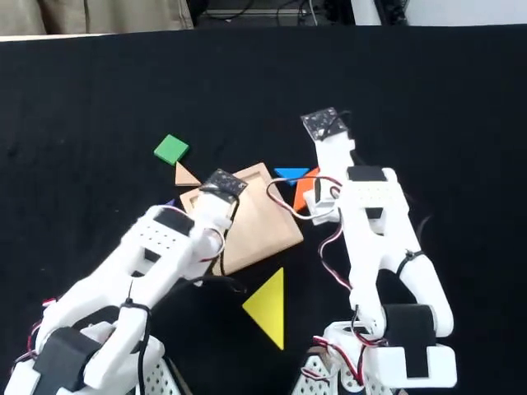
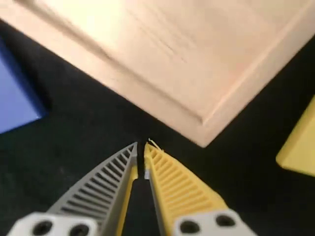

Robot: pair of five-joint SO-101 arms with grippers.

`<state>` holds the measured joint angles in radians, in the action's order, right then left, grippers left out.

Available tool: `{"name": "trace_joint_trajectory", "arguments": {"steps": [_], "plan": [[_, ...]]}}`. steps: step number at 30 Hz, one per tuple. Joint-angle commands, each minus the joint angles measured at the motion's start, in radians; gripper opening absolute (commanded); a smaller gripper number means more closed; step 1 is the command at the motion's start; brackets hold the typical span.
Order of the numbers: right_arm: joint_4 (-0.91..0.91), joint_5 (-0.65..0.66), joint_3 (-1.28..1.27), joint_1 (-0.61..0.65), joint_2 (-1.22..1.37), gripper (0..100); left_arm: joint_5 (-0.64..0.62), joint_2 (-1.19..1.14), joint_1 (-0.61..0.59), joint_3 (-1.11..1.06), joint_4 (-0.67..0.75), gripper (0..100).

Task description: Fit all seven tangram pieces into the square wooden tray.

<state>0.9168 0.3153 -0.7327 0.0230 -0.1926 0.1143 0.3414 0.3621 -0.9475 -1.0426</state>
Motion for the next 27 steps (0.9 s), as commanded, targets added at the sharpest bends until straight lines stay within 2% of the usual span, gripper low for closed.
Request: {"name": "trace_joint_trajectory", "arguments": {"steps": [1, 5, 7, 11, 16, 22, 27], "plan": [[-0.031, -0.006, -0.002, -0.015, -0.008, 1.1, 0.081, 0.012, -0.03, 0.113, -0.097, 3], [-0.025, 0.0, -0.007, 0.008, 0.002, 1.1, 0.118, 0.012, -0.105, 0.151, -0.114, 3], [-0.018, 0.003, -0.008, 0.04, 0.021, 1.1, 0.117, 0.012, -0.176, 0.145, -0.071, 3], [-0.002, 0.107, 0.012, 0.094, 0.127, 1.1, 0.101, 0.014, -0.344, 0.11, 0.028, 3], [0.051, 0.132, 0.113, 0.104, 0.262, 1.1, -0.086, 0.014, -0.504, 0.031, 0.178, 3], [0.091, 0.133, 0.134, 0.135, 0.286, 1.1, -0.089, 0.012, -0.522, -0.024, 0.279, 3], [0.089, 0.133, 0.097, 0.175, 0.248, 1.1, -0.089, 0.012, -0.527, -0.035, 0.292, 3]]}}
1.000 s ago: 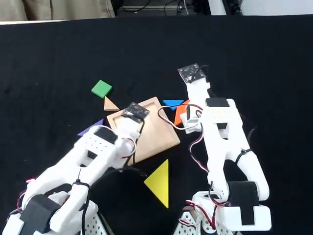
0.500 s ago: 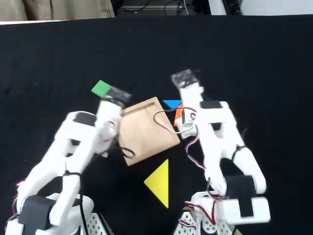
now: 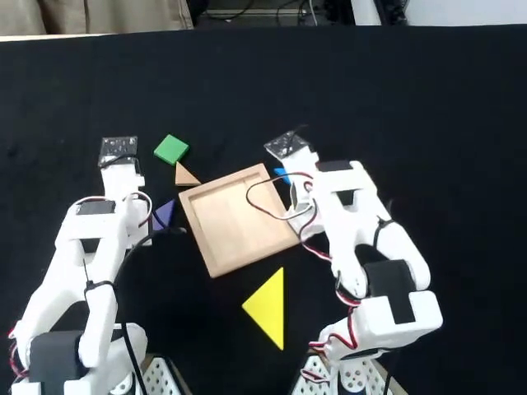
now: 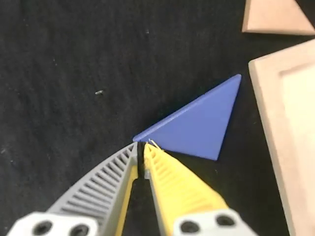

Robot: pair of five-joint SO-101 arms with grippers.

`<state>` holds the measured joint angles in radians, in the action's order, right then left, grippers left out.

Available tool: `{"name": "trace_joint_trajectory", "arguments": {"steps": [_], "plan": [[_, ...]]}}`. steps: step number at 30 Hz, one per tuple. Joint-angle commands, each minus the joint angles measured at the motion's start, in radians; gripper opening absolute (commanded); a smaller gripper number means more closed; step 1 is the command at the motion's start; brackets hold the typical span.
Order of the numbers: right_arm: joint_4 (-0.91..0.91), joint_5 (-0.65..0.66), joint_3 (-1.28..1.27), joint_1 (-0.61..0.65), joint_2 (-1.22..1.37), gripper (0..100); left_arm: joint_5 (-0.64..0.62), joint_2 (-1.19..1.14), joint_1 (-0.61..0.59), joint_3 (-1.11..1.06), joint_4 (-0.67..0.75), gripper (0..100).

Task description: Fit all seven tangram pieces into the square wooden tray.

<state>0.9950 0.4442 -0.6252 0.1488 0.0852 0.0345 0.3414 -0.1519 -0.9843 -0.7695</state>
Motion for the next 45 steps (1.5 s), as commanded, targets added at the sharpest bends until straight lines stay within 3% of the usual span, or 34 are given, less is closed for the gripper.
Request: {"name": "trace_joint_trajectory", "arguments": {"steps": [1, 8, 13, 17, 20, 23, 25, 28, 32, 36, 45], "plan": [[0.008, 0.005, -0.024, 0.052, -0.051, 1.1, -0.008, 0.012, -0.01, 0.002, 0.018, 3], [-0.006, 0.005, -0.12, 0.044, -0.239, 1.1, -0.011, 0.014, -0.013, 0.001, 0.012, 3], [-0.091, 0.002, -0.196, -0.034, -0.36, 1.1, -0.012, 0.014, -0.015, -0.001, 0.011, 3], [-0.164, -0.003, -0.234, -0.06, -0.381, 1.1, -0.012, 0.092, 0.007, 0.007, -0.106, 3], [-0.192, -0.005, -0.248, -0.06, -0.381, 1.1, -0.012, 0.272, 0.077, -0.03, -0.196, 3], [-0.195, -0.005, -0.245, -0.064, -0.381, 1.1, -0.012, 0.502, 0.243, -0.102, -0.282, 3], [-0.193, -0.005, -0.245, -0.064, -0.381, 1.1, -0.012, 0.638, 0.325, -0.156, -0.265, 3], [-0.187, -0.021, -0.248, -0.064, -0.383, 1.1, -0.012, 0.746, 0.34, -0.197, -0.244, 3], [-0.192, -0.066, -0.245, -0.064, -0.383, 1.1, 0.0, 0.721, 0.364, -0.202, -0.244, 3], [-0.195, -0.075, -0.245, -0.064, -0.383, 1.1, 0.068, 0.638, 0.466, -0.179, -0.253, 3], [-0.238, -0.074, -0.252, -0.117, -0.383, 1.1, 0.163, 0.446, 0.634, 0.116, -0.47, 3]]}}
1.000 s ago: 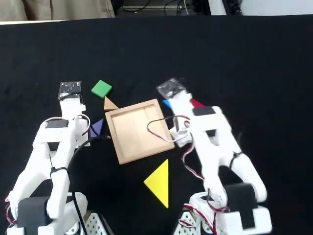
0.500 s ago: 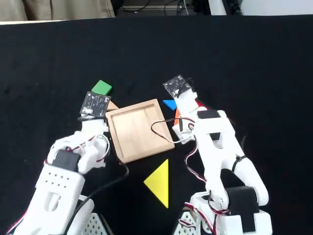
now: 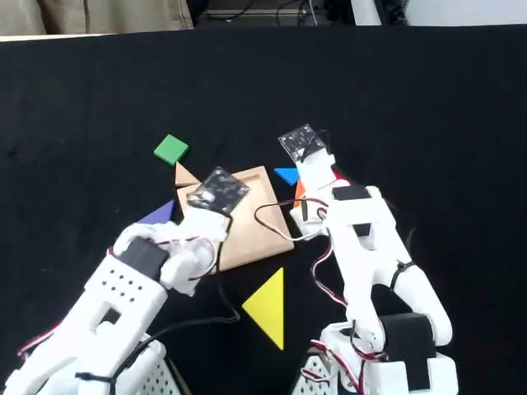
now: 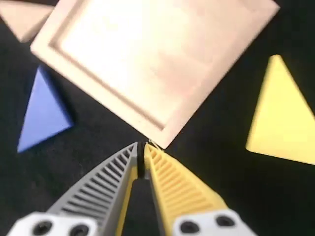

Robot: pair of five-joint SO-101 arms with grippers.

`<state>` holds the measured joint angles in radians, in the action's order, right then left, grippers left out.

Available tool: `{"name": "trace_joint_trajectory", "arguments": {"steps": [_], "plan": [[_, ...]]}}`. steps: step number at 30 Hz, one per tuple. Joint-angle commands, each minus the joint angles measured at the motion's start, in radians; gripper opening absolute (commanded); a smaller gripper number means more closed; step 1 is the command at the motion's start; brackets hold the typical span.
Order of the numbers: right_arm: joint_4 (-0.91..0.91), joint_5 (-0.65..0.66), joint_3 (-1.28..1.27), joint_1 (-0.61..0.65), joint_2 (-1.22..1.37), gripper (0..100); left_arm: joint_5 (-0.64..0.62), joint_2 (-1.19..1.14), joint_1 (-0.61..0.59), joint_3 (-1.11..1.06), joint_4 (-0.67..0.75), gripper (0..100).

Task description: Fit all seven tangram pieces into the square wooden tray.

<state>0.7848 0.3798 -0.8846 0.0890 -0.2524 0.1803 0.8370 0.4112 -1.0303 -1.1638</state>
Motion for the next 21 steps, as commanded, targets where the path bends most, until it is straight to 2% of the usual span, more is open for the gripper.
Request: {"name": "trace_joint_trajectory", "arguments": {"steps": [1, 6, 12, 21], "plan": [[-0.041, -0.011, 0.007, -0.08, -0.045, 1.1, 0.012, -0.061, 0.104, 0.18, -0.097, 3], [-0.098, -0.086, 0.007, -0.167, -0.045, 1.1, -0.026, -0.097, 0.272, 0.197, -0.147, 3], [-0.098, -0.109, 0.01, -0.173, -0.045, 1.1, 0.032, -0.161, 0.437, 0.182, -0.164, 3], [-0.098, -0.107, 0.008, -0.173, -0.044, 1.1, 0.087, -0.226, 0.475, 0.18, -0.164, 3]]}}
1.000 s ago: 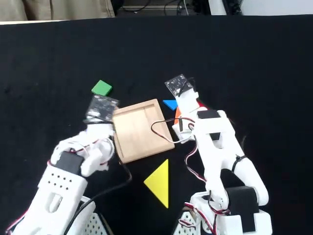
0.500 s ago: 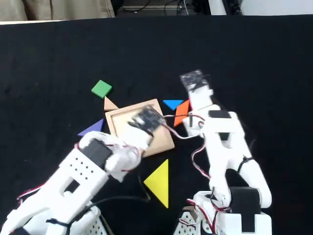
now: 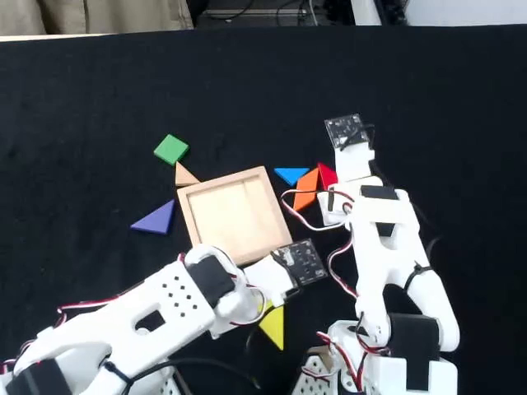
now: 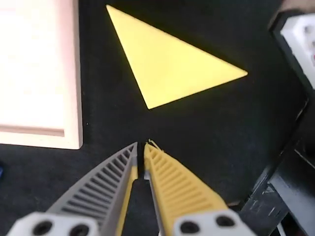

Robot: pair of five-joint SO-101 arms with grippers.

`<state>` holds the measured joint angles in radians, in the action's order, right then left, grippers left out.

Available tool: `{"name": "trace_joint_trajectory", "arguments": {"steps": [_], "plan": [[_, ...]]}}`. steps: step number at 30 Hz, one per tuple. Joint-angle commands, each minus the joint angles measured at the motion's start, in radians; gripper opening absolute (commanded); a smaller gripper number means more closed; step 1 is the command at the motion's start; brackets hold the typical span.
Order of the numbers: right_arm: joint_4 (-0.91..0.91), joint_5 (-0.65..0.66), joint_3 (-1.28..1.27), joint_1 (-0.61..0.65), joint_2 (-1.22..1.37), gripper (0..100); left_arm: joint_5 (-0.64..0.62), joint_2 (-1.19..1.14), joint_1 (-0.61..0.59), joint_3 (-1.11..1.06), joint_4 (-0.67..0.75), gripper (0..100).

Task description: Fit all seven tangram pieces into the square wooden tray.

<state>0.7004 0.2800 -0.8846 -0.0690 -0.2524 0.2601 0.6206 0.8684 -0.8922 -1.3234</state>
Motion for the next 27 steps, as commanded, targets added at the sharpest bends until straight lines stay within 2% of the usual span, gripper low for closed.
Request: {"name": "trace_joint_trajectory", "arguments": {"steps": [1, 3, 5, 10, 13, 16, 17, 19, 21, 24, 27], "plan": [[-0.014, -0.008, 0.008, -0.015, -0.044, 1.1, 0.006, -0.015, 0.018, 0.045, -0.005, 3], [-0.015, -0.008, 0.008, -0.015, -0.044, 1.1, -0.035, -0.029, 0.008, 0.047, -0.002, 4], [-0.015, -0.008, 0.008, -0.015, -0.044, 1.1, -0.137, -0.041, 0.005, 0.045, 0.017, 8], [-0.075, -0.008, -0.022, -0.015, -0.044, 1.1, -0.523, -0.049, -0.024, 0.013, 0.055, 18], [-0.081, -0.008, -0.025, -0.015, -0.044, 1.1, -0.637, -0.049, -0.002, 0.016, 0.106, 13], [-0.081, -0.008, -0.025, -0.015, -0.044, 1.1, -0.658, -0.058, 0.056, 0.013, 0.129, 8], [-0.081, -0.006, -0.024, -0.015, -0.044, 1.1, -0.675, -0.06, 0.077, 0.005, 0.129, 7], [-0.083, -0.006, -0.021, -0.02, -0.044, 1.1, -0.789, -0.061, 0.094, -0.004, 0.155, 9], [-0.083, -0.006, -0.016, -0.049, -0.044, 1.1, -0.904, -0.061, 0.094, -0.008, 0.218, 15], [-0.084, -0.031, 0.012, -0.133, -0.044, 1.1, -0.967, -0.068, 0.104, -0.015, 0.255, 28], [-0.084, -0.146, 0.027, -0.203, -0.044, 1.1, -1.045, -0.124, 0.085, -0.016, 0.253, 40]]}}
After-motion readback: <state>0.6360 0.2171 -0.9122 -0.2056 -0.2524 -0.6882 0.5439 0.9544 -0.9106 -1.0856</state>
